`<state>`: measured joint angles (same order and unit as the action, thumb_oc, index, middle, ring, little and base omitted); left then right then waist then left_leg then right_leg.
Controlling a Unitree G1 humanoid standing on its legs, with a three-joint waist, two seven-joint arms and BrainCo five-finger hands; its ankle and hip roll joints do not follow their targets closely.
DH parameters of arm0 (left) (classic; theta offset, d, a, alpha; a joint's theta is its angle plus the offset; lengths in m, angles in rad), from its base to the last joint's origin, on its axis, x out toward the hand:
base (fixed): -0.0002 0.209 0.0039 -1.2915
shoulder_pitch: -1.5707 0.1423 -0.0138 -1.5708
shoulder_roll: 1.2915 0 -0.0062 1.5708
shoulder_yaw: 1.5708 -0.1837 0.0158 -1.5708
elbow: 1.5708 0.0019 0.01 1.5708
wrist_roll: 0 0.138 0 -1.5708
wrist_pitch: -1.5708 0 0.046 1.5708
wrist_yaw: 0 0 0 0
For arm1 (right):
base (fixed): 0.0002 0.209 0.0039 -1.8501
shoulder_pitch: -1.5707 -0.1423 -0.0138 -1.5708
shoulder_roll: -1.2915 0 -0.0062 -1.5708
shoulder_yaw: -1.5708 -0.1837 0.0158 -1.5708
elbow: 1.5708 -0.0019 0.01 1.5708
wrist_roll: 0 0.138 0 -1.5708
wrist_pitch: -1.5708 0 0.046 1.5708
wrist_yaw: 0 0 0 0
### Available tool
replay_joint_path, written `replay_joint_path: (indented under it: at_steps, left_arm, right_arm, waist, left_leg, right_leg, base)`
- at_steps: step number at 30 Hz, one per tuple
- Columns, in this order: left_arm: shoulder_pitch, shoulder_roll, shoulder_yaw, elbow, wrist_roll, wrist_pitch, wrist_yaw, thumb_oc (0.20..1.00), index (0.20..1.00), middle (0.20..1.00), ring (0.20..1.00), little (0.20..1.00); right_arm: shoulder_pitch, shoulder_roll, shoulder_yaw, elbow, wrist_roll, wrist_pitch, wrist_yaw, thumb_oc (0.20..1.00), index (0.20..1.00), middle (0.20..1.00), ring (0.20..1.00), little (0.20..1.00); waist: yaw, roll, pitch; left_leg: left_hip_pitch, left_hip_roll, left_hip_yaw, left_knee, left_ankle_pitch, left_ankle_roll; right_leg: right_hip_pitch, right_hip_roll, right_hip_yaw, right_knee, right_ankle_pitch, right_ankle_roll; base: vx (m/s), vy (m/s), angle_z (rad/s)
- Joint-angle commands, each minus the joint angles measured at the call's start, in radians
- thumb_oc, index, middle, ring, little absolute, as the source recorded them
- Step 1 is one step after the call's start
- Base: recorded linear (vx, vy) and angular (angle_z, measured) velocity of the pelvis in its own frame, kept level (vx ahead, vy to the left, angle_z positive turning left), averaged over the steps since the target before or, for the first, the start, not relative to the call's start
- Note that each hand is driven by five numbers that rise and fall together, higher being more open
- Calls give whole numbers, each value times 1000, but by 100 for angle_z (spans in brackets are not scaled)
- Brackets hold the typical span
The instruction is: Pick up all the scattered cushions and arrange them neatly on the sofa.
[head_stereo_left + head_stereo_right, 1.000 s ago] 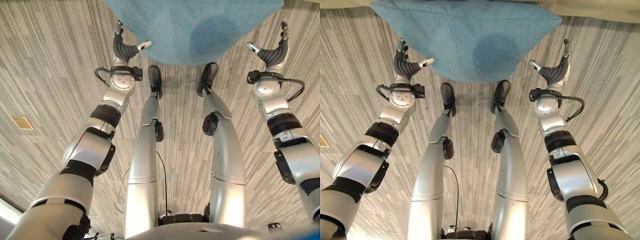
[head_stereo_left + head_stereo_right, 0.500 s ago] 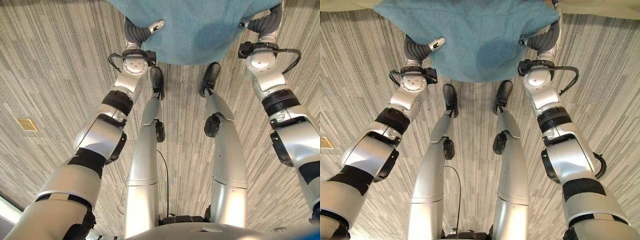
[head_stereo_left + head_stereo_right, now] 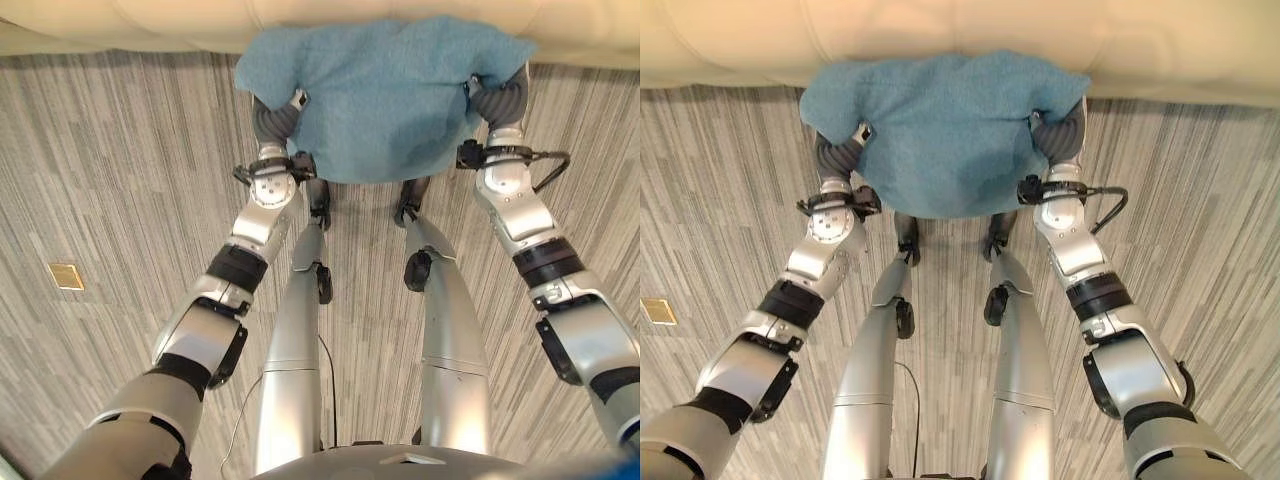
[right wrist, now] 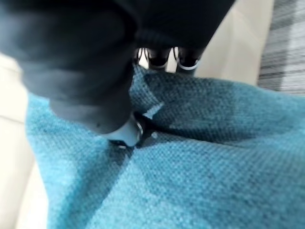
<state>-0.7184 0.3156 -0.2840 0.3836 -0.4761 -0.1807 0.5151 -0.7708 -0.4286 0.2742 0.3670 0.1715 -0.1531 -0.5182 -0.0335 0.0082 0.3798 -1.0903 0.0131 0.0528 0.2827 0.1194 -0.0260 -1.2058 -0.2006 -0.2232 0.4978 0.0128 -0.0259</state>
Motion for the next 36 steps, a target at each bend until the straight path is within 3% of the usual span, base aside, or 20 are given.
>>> replay_joint_path:
  at_steps: [1,3,10,12,15,16,23,26,30,32,36]
  left_arm:
    - [-33,-60,-48,-3,99,-134,-52,200,200,200,200,200]
    - [116,-72,-53,-97,120,-140,-89,200,200,200,200,200]
    - [371,-37,-75,-215,121,-142,-166,200,200,200,200,200]
    - [462,-20,-59,-237,118,-141,-186,200,200,200,200,200]
    - [535,-16,-41,-259,107,-133,-194,200,200,200,200,200]
    - [556,-20,-40,-267,104,-130,-196,200,200,200,200,200]
    - [585,-11,-51,-296,151,-105,-214,200,200,200,200,200]
    - [609,7,-54,-336,180,-105,-222,200,200,200,200,200]
    - [625,17,-54,-354,196,-102,-226,200,200,200,200,200]
    - [627,16,-54,-356,196,-103,-226,200,200,200,200,200]
    - [641,11,-48,-356,180,-102,-236,200,200,200,200,200]
  right_arm:
    - [18,95,29,-34,-47,-162,27,200,200,200,200,200]
    - [194,129,4,-109,-21,-184,67,200,200,200,200,200]
    - [483,122,-32,-234,-8,-191,144,200,200,200,200,200]
    - [570,109,-45,-277,-30,-188,165,200,200,200,200,200]
    - [628,103,-45,-299,-31,-182,192,200,200,200,200,200]
    - [653,101,-56,-311,-29,-178,199,200,200,200,200,200]
    - [686,96,-100,-331,-54,-162,192,200,200,200,200,200]
    - [685,114,-109,-345,-74,-154,207,200,200,200,200,200]
    - [692,131,-98,-368,-98,-150,221,200,200,200,200,200]
    - [695,134,-97,-371,-99,-151,223,200,200,200,200,200]
    - [696,126,-99,-375,-98,-149,228,200,200,200,200,200]
  waist:
    - [2,18,-178]
    - [8,20,-189]
    - [-2,15,-194]
    - [-15,-4,-176]
    - [-16,-30,-190]
    - [-15,-41,-197]
    - [-12,-39,-241]
    - [10,-21,-244]
    - [14,6,-236]
    - [13,7,-238]
    - [0,-4,-250]
  left_leg:
    - [65,-13,-87,-69,-78,-39]
    - [222,-13,-98,-136,-40,-51]
    - [567,17,-96,-222,-50,-70]
    - [687,38,-71,-155,-93,-82]
    - [764,42,-58,-68,-144,-75]
    - [787,39,-56,-23,-138,-78]
    - [879,2,-22,-117,-173,-30]
    - [1006,-22,4,-212,-193,15]
    - [1104,-30,41,-264,-213,61]
    - [1113,-32,43,-272,-216,61]
    - [1158,-40,32,-299,-233,51]
  right_leg:
    - [97,23,37,-14,-62,152]
    - [244,19,-3,-88,-32,137]
    - [618,40,-65,-237,-47,123]
    - [816,71,-69,-312,-67,102]
    - [959,94,-48,-372,-70,89]
    - [1019,103,-38,-398,-69,89]
    - [1102,105,-11,-416,-65,118]
    - [1102,81,38,-294,-76,165]
    - [1021,53,62,-52,-29,209]
    - [1013,53,60,-63,-31,205]
    - [967,78,38,-265,-13,187]
  base:
    - [51,-81,3]
    - [-18,-121,4]
    - [35,-81,9]
    - [130,-134,27]
    - [159,-40,-5]
    - [218,12,-38]
    - [165,105,-9]
    - [253,295,-57]
    - [171,233,-61]
    - [126,22,-35]
    - [208,-86,-10]
